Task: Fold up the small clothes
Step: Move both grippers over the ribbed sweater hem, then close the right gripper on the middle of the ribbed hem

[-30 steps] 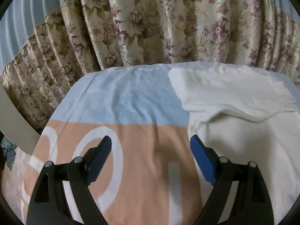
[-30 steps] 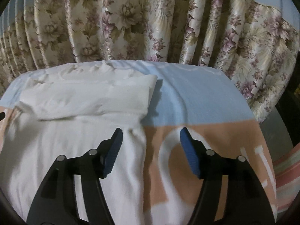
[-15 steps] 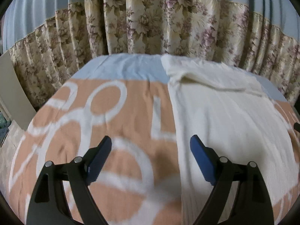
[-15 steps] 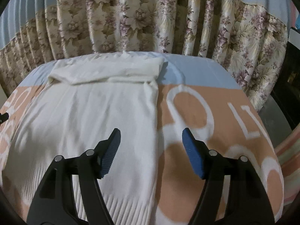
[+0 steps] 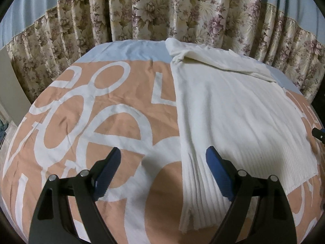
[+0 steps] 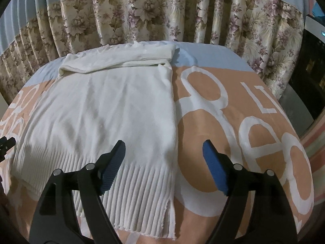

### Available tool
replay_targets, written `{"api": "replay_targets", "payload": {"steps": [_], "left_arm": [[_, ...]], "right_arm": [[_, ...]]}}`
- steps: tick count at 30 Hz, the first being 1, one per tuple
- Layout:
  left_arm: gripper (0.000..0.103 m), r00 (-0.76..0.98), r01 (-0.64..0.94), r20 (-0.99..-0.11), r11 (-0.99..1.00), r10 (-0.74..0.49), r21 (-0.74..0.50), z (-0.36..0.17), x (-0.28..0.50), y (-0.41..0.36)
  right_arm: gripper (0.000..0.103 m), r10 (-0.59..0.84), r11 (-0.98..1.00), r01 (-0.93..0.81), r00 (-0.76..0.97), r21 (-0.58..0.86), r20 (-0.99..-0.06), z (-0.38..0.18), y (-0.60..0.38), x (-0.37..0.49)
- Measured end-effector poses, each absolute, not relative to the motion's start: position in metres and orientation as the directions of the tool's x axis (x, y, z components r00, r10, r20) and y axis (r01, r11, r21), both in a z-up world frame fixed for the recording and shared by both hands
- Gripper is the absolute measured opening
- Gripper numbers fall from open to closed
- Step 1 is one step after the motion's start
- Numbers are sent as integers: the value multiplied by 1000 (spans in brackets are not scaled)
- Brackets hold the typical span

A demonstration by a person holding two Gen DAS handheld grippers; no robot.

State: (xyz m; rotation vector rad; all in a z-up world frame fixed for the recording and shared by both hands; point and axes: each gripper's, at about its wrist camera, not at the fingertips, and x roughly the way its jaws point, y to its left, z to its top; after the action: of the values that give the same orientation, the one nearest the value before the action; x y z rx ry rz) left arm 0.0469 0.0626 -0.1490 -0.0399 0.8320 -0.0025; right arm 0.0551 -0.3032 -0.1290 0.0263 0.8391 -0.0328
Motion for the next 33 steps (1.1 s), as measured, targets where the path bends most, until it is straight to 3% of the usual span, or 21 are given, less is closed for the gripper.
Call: {"api": "replay_targets", "payload": {"steps": [23,25,30,33], "left_arm": [[86,618,34,-785,999,-42,-27,-168,35,40],[86,614,29,-788,999,-42,-31,-169,36,40],[86,606,26,-794,999,-46,-38,-170,36,40],[86,599,39,-799,998,-59,-45,-171,36,36]], "right_arm": [[81,22,995,67,568,72,-822,-170,-308,26],[75,43,995,52,572,88,-819,-169,-308,25],[27,102,994,-26,569,106,-816,-166,-294,25],[23,98,995,-40,565,91,-819,-166,-288,27]]}}
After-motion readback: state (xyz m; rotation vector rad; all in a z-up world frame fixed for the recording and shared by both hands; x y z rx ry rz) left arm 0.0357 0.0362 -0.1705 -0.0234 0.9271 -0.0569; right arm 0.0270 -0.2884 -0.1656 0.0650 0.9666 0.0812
